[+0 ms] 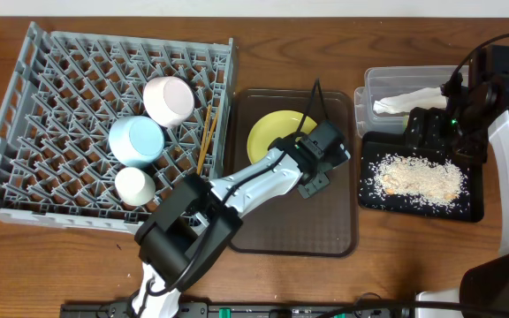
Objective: Sort waste into correct bins and load items into the dishwasher
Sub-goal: 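Lift the yellow plate and stand it upright in the rack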
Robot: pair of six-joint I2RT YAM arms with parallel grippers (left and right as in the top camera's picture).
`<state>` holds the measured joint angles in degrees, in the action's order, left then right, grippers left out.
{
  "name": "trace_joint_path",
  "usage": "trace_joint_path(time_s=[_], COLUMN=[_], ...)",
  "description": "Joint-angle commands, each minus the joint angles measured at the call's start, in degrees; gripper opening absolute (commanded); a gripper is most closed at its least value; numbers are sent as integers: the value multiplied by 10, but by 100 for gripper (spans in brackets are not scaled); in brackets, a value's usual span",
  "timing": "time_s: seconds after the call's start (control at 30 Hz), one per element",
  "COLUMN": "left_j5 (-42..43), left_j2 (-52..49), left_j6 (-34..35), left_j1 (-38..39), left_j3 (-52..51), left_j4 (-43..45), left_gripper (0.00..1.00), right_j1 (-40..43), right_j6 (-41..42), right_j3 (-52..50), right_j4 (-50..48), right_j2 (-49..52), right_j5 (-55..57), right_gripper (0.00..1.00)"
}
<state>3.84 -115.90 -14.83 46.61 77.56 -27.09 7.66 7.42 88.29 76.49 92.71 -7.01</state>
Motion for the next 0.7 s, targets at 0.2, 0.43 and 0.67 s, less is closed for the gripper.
trace_joint_path(time_s=[0.2,0.43,0.67], left_j5=[-45,-45,104], left_j2=[156,243,298], left_j6=[6,57,144], left_j1=[-19,-73,-181], left_j3=[0,0,0], left_j4=[-4,9,37], left_gripper=[8,7,8], right_j1=[2,2,2], right_j6=[2,2,2], right_j3=[1,1,1], right_j4=[1,2,3], right_j2=[-12,-12,-12], right_j5=[1,1,1], right_gripper=[99,99,99])
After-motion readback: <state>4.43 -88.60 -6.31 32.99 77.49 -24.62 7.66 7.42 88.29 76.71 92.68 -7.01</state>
